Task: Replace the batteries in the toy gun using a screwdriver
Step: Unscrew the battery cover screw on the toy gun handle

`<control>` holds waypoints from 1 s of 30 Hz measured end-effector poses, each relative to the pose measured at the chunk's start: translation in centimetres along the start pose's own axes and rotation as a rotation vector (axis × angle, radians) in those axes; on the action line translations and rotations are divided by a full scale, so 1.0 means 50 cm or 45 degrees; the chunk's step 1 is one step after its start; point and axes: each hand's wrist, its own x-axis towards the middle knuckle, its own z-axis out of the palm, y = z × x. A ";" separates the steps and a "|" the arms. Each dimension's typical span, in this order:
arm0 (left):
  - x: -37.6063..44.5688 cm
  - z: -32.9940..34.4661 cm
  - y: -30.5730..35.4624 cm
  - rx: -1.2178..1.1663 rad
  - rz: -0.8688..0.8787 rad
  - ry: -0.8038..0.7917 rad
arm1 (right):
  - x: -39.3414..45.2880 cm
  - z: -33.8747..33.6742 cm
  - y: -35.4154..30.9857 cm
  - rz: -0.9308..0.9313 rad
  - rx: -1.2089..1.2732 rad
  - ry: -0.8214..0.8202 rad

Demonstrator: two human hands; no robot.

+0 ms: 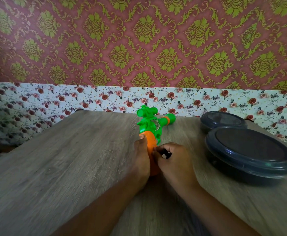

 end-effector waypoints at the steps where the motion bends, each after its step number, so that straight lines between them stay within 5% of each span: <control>1: -0.001 0.000 0.002 0.003 -0.003 -0.004 | -0.001 0.000 0.000 0.006 0.001 0.001; 16: 0.005 -0.003 -0.010 -0.003 0.068 -0.002 | -0.008 0.011 -0.018 -0.023 -0.229 0.073; 30: 0.015 0.000 -0.008 -0.208 0.041 -0.130 | -0.016 -0.001 -0.061 -0.142 -0.718 -0.185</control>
